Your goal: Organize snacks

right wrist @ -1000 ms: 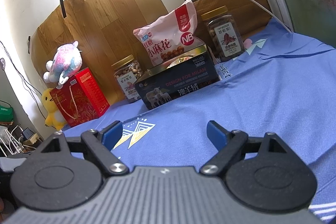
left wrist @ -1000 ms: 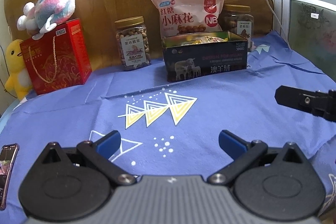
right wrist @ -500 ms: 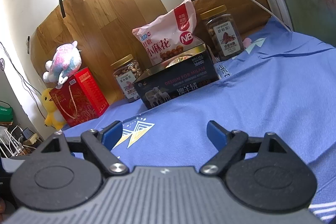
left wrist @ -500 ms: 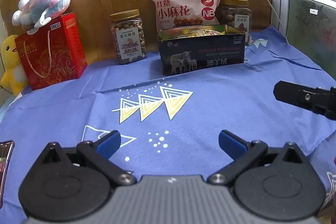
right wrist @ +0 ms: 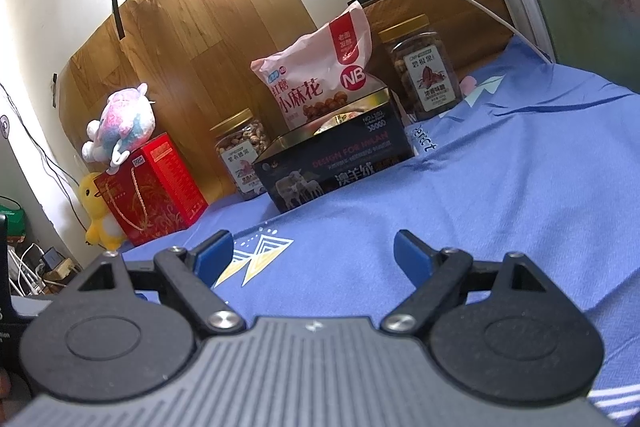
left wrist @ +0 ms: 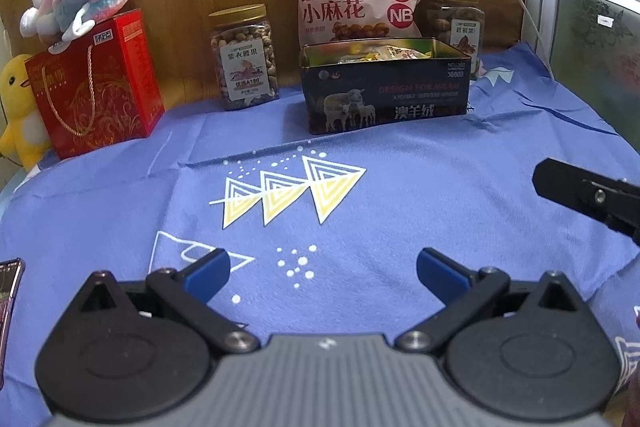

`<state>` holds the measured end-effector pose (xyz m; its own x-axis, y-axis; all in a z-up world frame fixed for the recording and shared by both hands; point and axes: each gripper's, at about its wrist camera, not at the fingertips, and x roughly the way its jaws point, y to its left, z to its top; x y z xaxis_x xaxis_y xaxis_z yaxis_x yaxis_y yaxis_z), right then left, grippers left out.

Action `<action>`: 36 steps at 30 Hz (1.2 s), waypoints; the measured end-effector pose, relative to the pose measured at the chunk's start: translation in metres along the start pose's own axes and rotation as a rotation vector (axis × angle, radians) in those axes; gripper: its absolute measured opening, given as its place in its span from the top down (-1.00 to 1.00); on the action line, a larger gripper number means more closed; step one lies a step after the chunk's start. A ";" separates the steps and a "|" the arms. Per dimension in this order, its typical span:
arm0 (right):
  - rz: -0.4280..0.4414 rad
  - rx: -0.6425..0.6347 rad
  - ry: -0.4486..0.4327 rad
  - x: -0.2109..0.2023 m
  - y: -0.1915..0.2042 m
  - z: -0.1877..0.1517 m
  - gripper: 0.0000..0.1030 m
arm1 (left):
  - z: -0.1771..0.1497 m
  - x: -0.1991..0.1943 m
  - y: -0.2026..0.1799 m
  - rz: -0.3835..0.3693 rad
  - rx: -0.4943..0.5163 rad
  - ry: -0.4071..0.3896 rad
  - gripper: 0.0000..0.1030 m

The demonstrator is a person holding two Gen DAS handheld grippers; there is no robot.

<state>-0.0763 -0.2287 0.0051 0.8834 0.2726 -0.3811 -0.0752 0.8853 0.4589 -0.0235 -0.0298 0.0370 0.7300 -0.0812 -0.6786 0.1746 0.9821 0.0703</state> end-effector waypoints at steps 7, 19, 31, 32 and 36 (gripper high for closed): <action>-0.004 0.001 0.002 0.000 0.002 -0.001 -0.73 | 0.000 0.001 0.000 0.002 0.001 0.005 -1.00; -0.007 0.003 -0.004 0.000 0.002 0.000 -0.74 | 0.001 0.000 -0.001 -0.006 0.009 0.002 -1.00; -0.009 0.005 -0.008 -0.001 0.001 0.000 -0.74 | 0.003 0.000 -0.003 -0.010 0.014 0.004 -1.00; -0.008 0.005 -0.009 -0.001 0.001 0.000 -0.74 | 0.003 0.000 -0.003 -0.010 0.013 0.004 -1.00; -0.010 0.010 -0.008 -0.001 0.000 -0.001 -0.74 | 0.002 0.000 -0.003 -0.009 0.013 0.005 -1.00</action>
<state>-0.0778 -0.2287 0.0047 0.8876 0.2608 -0.3797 -0.0618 0.8842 0.4630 -0.0228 -0.0335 0.0381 0.7248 -0.0894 -0.6832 0.1902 0.9790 0.0737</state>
